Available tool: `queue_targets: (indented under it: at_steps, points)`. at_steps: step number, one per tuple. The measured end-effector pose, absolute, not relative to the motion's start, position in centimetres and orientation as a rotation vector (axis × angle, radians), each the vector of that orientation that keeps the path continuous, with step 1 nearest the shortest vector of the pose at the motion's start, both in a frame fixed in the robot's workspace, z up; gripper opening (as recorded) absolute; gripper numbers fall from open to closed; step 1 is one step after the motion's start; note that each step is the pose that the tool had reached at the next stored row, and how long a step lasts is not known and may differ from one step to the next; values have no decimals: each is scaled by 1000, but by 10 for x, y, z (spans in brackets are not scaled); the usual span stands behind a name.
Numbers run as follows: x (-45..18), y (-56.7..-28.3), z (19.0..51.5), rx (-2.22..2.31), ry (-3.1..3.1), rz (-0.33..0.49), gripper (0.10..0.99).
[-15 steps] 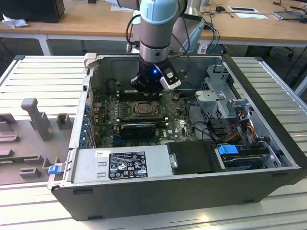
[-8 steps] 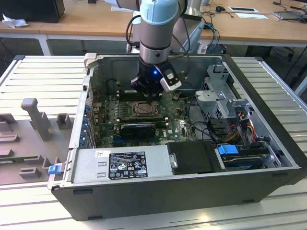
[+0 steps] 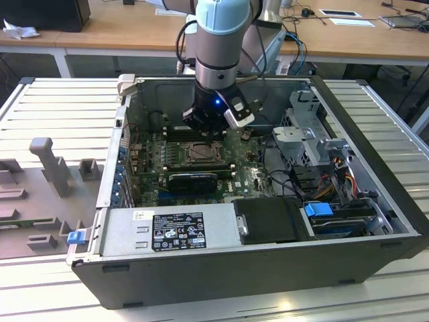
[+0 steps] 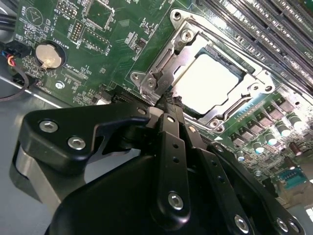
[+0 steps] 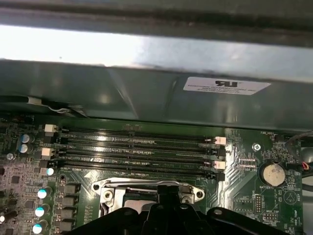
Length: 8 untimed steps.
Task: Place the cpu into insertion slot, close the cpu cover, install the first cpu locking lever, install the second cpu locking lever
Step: 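Install the second cpu locking lever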
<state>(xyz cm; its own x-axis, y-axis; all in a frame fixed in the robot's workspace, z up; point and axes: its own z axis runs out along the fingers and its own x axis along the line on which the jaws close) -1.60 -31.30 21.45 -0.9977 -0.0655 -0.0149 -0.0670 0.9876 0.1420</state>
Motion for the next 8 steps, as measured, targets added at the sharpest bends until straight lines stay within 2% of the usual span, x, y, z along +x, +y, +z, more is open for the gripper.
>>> queue_targets:
  at_steps: [8]
  points:
    - [-16, -316, 221, -104, 3122, 224, 106]
